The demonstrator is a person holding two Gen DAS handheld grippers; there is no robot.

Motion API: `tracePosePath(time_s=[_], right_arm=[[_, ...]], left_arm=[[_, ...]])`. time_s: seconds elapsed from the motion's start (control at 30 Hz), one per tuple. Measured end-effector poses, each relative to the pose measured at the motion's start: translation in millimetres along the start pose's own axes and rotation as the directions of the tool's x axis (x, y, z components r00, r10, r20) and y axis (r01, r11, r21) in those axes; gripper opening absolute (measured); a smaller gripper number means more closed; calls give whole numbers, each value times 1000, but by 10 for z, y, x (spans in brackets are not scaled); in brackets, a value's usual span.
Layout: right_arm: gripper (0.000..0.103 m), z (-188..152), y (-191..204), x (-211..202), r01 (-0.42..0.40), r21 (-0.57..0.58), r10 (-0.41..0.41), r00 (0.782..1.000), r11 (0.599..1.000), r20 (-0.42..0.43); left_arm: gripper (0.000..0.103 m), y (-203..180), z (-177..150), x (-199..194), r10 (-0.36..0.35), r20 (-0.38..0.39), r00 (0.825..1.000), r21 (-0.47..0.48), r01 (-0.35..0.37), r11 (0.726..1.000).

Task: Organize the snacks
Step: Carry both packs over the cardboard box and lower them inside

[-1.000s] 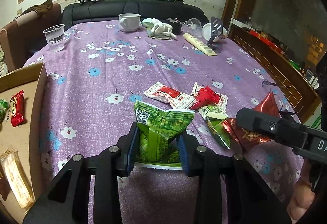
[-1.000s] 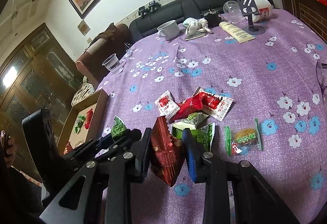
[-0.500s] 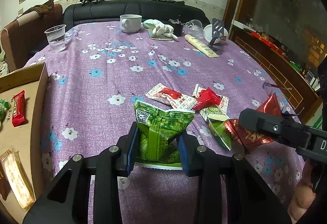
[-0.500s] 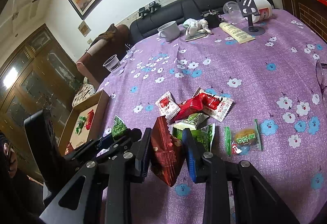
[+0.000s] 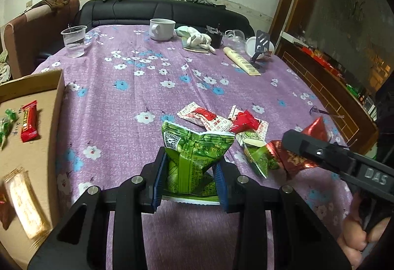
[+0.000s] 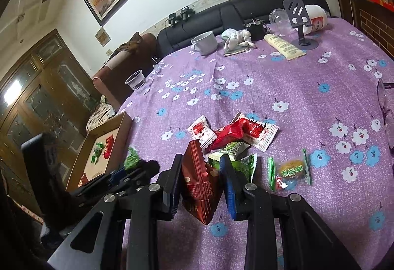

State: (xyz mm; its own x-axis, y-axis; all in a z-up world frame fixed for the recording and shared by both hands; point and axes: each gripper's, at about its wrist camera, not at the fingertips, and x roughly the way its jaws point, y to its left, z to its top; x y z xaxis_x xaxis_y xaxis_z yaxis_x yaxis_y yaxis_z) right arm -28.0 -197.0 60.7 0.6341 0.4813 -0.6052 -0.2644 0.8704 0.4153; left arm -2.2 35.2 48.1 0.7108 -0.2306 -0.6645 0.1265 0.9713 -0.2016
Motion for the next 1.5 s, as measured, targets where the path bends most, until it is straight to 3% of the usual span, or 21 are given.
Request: tracePosePath(time_s=[0.37, 0.83, 1.2, 1.5], right_arm=[[30, -25, 51, 9, -32, -34, 32, 999, 999, 17], [30, -68, 337, 50, -71, -97, 71, 997, 993, -3], [30, -142, 1274, 335, -208, -161, 192, 975, 965, -110], [30, -153, 1986, 813, -265, -160, 246, 961, 951, -127]], left_arm=[[33, 354, 8, -568, 42, 87, 995, -70, -36, 997], [33, 1160, -171, -866, 151, 118, 982, -210, -124, 970], [33, 1843, -349, -945, 251, 95, 963, -335, -206, 919], [33, 1975, -455, -917, 302, 81, 950, -343, -258, 903]])
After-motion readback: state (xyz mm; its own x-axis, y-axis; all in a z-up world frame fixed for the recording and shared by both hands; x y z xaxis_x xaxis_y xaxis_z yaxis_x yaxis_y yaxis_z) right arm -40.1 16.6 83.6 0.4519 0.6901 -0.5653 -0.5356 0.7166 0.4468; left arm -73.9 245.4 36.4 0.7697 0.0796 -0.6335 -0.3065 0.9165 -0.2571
